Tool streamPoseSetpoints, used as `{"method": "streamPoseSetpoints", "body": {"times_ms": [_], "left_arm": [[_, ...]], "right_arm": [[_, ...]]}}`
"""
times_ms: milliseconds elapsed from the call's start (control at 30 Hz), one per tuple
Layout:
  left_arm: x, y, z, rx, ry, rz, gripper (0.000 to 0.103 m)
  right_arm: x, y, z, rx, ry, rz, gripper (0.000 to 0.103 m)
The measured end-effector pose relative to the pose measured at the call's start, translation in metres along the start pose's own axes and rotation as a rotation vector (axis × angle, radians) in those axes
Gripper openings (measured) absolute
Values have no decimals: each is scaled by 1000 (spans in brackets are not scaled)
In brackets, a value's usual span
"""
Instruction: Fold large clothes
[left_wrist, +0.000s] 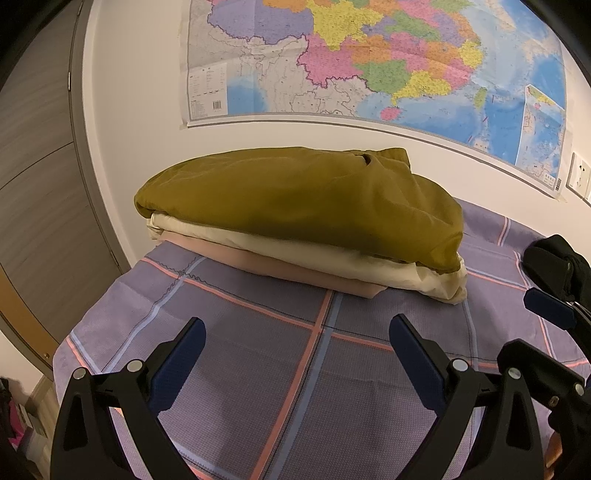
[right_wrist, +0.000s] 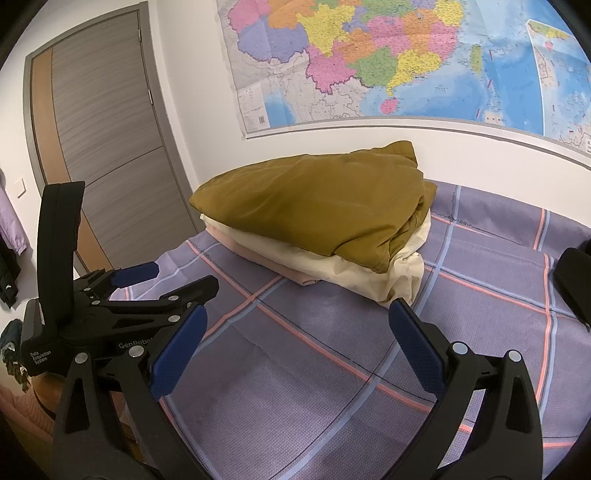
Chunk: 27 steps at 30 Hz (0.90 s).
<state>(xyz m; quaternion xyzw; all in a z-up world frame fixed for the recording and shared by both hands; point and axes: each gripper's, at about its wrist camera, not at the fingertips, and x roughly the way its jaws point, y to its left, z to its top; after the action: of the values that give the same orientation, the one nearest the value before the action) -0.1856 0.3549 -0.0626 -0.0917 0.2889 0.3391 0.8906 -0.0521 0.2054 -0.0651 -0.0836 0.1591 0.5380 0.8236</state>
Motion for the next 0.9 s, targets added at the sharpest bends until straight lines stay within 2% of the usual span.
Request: {"method": "streamPoseSetpoints", "body": {"times_ms": [900], "left_arm": [[5, -7, 2, 19, -4, -14, 96]], "right_arm": [[2, -6, -1, 20, 3, -5, 97]]}}
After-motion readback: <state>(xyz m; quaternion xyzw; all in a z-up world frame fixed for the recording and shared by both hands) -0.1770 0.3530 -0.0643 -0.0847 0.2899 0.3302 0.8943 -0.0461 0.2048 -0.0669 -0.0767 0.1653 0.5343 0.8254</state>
